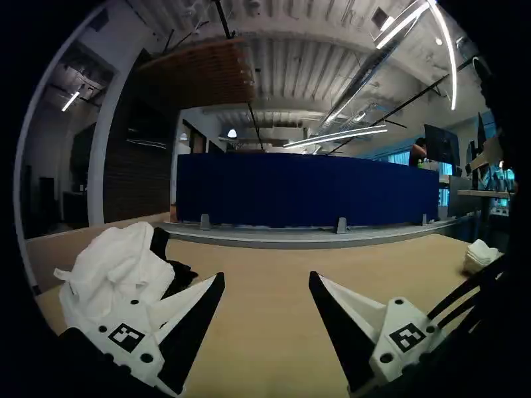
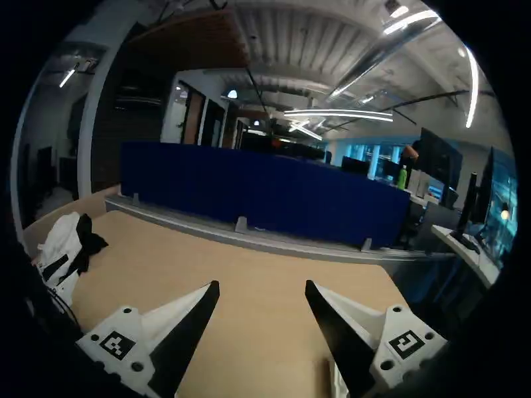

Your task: Fold towel

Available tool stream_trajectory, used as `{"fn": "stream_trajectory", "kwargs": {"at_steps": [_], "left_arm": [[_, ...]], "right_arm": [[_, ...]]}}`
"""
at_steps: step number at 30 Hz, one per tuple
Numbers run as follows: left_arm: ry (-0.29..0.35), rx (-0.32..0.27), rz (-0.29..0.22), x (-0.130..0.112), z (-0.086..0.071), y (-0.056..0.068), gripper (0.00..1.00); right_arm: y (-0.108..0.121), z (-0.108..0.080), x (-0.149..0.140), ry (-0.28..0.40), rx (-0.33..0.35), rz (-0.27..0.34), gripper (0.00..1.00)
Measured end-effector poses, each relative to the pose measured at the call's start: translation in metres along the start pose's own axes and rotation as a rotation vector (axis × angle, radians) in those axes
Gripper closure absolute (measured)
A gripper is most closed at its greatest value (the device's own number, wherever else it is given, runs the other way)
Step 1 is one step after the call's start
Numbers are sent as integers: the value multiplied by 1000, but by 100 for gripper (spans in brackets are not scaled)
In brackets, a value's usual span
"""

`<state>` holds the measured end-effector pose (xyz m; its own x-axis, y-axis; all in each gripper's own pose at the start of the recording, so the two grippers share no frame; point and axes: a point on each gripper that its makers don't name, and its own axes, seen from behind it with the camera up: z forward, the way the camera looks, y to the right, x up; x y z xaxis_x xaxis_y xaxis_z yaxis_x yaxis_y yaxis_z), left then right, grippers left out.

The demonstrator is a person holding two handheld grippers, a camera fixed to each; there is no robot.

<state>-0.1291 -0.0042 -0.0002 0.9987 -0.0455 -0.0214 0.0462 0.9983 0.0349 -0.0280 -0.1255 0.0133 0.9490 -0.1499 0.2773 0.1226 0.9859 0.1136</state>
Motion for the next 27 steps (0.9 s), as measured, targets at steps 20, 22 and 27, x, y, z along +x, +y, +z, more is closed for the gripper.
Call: {"fn": "stream_trajectory", "kwargs": {"at_steps": [20, 22, 27], "left_arm": [[10, 8, 39, -20, -1, 3, 6], [10, 9, 40, -20, -2, 4, 6], [10, 9, 39, -20, -3, 4, 6]], "right_arm": [[16, -9, -6, 9, -27, 30, 0], [18, -9, -4, 12, -29, 33, 0], [24, -12, 1, 28, -35, 46, 0]]}}
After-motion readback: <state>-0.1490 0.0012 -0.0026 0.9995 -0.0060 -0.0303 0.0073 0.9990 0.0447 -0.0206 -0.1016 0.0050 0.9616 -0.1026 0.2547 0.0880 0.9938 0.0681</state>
